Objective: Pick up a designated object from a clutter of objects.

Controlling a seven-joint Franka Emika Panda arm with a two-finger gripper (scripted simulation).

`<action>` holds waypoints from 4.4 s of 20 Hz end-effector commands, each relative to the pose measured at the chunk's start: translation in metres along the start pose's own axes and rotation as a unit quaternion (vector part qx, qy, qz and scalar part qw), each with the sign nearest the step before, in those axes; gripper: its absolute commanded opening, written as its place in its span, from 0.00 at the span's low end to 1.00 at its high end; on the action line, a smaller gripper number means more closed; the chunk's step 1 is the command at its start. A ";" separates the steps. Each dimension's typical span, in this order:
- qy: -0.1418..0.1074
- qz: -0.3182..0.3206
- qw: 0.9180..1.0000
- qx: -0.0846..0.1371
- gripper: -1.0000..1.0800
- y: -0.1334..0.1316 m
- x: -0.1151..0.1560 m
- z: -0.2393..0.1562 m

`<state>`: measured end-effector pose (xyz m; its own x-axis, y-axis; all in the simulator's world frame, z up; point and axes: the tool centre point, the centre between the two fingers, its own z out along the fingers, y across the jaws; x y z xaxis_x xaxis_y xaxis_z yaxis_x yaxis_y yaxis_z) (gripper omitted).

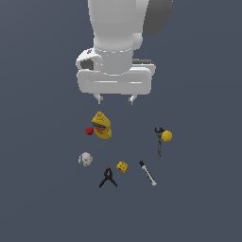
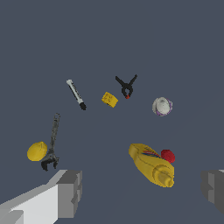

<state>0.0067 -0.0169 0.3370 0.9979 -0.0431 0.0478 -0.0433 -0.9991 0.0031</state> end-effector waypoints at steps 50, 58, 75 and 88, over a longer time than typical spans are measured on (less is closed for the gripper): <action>-0.019 -0.219 0.976 0.004 0.96 -0.123 0.106 0.229; -0.022 -0.249 0.968 0.007 0.96 -0.141 0.108 0.272; -0.023 -0.256 0.966 0.008 0.96 -0.145 0.105 0.316; -0.023 -0.256 0.966 0.008 0.00 -0.145 0.106 0.332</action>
<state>0.1343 0.1217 0.0096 0.8895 0.4570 -0.0006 0.4570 -0.8895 0.0000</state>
